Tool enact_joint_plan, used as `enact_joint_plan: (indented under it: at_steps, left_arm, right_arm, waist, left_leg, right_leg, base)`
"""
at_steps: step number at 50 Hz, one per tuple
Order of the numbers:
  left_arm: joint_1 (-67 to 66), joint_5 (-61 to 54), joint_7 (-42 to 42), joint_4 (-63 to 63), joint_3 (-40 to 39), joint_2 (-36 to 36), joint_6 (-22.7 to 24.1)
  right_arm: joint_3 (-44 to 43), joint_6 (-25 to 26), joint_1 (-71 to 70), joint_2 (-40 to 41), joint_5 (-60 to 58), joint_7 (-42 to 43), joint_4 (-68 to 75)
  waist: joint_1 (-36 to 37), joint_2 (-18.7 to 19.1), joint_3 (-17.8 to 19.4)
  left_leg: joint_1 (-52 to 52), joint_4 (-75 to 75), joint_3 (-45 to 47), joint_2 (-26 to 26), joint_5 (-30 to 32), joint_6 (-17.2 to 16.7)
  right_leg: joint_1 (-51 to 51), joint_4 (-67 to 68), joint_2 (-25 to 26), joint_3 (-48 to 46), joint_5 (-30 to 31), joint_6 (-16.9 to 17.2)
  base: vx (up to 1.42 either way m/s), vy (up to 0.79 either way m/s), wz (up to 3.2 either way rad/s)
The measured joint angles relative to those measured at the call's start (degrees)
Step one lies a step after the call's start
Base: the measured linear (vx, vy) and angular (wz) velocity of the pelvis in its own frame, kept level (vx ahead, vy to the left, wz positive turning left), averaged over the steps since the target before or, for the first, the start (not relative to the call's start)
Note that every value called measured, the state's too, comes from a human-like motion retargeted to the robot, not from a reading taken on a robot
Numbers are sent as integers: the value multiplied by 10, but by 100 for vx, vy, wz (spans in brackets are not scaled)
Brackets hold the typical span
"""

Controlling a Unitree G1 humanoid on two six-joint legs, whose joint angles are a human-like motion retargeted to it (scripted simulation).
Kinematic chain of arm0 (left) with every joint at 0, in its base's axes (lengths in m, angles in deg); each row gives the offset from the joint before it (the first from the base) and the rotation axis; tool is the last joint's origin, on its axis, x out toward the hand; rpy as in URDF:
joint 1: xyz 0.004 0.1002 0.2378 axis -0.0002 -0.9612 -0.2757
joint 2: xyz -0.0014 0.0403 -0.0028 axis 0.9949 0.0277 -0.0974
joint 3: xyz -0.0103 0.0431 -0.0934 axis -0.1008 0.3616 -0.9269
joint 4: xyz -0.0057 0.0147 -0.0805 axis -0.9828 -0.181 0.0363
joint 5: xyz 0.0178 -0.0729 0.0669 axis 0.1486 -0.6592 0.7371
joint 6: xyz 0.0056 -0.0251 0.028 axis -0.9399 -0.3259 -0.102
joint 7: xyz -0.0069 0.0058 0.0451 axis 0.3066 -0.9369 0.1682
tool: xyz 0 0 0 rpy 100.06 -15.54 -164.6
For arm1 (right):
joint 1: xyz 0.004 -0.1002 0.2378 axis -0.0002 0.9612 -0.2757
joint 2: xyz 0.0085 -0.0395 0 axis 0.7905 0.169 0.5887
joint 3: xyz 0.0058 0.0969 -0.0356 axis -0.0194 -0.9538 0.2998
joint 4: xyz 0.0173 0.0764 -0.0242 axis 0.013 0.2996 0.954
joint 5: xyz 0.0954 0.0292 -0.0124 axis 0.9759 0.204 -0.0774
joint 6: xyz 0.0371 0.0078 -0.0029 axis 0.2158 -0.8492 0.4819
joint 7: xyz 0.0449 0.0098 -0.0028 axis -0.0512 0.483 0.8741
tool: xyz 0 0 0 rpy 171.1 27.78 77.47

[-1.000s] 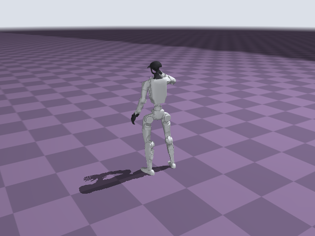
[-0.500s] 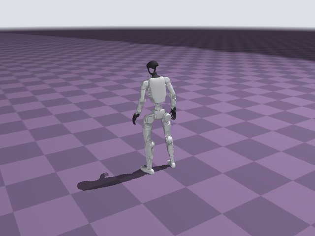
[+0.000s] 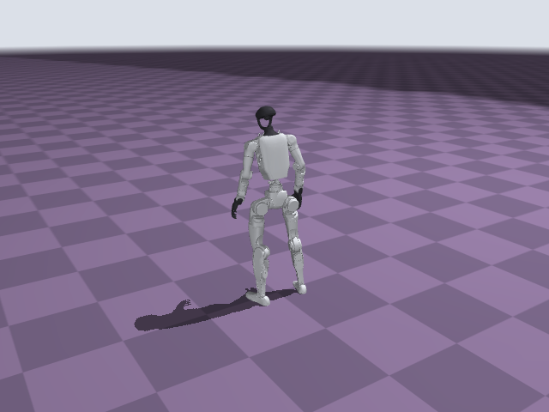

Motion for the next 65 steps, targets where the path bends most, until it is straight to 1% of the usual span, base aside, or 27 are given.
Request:
enact_joint_plan:
  at_steps: [3,5,7,9,10,12,13,15,17,19,22,25,30,36,48,65]
  left_arm:
    - [-6,3,32,62,-4,23,-1]
    - [-27,4,75,156,1,68,-2]
    - [-61,0,135,294,-5,145,3]
    - [-98,-14,189,445,-33,238,20]
    - [-117,-24,209,520,-55,287,31]
    - [-155,-50,213,647,-125,378,60]
    - [-172,-58,202,695,-165,418,80]
    - [-205,-65,182,766,-254,483,116]
    - [-216,-71,163,798,-331,528,119]
    - [-220,-70,134,812,-402,565,119]
    - [-218,-57,103,811,-491,612,121]
    - [-221,-46,88,810,-560,646,120]
    - [-249,-50,76,820,-633,676,121]
    - [-284,-71,78,831,-671,679,123]
    - [-294,-58,91,822,-677,661,112]
    - [-295,-65,104,838,-668,657,112]
  right_arm:
    - [-8,12,11,-31,-47,-31,-56]
    - [-13,21,31,-80,-91,-67,-144]
    - [-35,21,66,-158,-130,-116,-274]
    - [-88,10,110,-249,-149,-159,-416]
    - [-123,1,134,-295,-150,-175,-486]
    - [-224,-22,191,-375,-131,-169,-605]
    - [-278,-42,218,-409,-121,-155,-650]
    - [-398,-74,271,-461,-77,-160,-715]
    - [-499,-60,297,-492,-43,-171,-747]
    - [-588,-51,313,-517,-15,-153,-767]
    - [-697,-55,330,-551,-6,-127,-781]
    - [-782,-59,350,-577,-7,-115,-794]
    - [-871,-63,395,-598,2,-105,-817]
    - [-915,-65,430,-602,21,-104,-835]
    - [-897,-58,417,-598,17,-116,-865]
    - [-878,-52,400,-599,1,-118,-859]
  waist:
    - [-3,2,-12]
    - [-3,4,-18]
    - [0,6,-27]
    - [4,8,-36]
    - [6,9,-41]
    - [10,11,-50]
    - [13,12,-54]
    - [17,14,-61]
    - [21,14,-68]
    - [24,13,-74]
    - [27,12,-82]
    - [28,12,-86]
    - [31,14,-87]
    - [31,17,-86]
    - [22,19,-86]
    - [18,14,-83]
  left_leg:
    - [5,4,-6,-2,-5,-1]
    - [8,5,-8,0,-8,-2]
    - [11,7,-7,3,-10,-4]
    - [13,9,-6,8,-11,-8]
    - [14,10,-6,10,-12,-11]
    - [17,11,-4,15,-12,-17]
    - [17,12,-4,18,-12,-20]
    - [19,13,-3,21,-12,-24]
    - [21,13,-3,21,-11,-24]
    - [22,14,-4,21,-11,-24]
    - [21,14,-6,22,-10,-24]
    - [20,15,-8,22,-9,-24]
    - [18,14,-13,23,-7,-25]
    - [17,13,-16,23,-6,-25]
    - [19,14,-20,19,-5,-20]
    - [23,12,-14,12,-4,-14]
  right_leg:
    - [13,-6,-3,-5,-5,0]
    - [20,-7,-2,-8,-8,0]
    - [23,-6,1,-10,-10,0]
    - [26,-7,5,-11,-12,0]
    - [28,-7,8,-11,-12,0]
    - [30,-8,13,-12,-12,0]
    - [31,-9,16,-12,-12,0]
    - [34,-10,19,-12,-12,0]
    - [37,-11,18,-13,-11,0]
    - [39,-12,18,-14,-11,0]
    - [41,-13,18,-16,-11,0]
    - [42,-14,18,-20,-12,0]
    - [44,-15,19,-25,-12,0]
    - [45,-16,19,-29,-12,0]
    - [50,-15,13,-33,-12,0]
    - [51,-18,8,-28,-6,0]
  base:
    - [14,1,18]
    - [13,-1,12]
    - [11,-4,2]
    - [10,-5,-2]
    - [10,-6,-4]
    - [9,-6,-4]
    - [8,-5,-4]
    - [7,-3,-3]
    - [6,0,0]
    - [3,0,2]
    - [0,0,0]
    - [0,0,0]
    - [0,0,0]
    - [0,0,0]
    - [0,0,0]
    - [0,0,0]
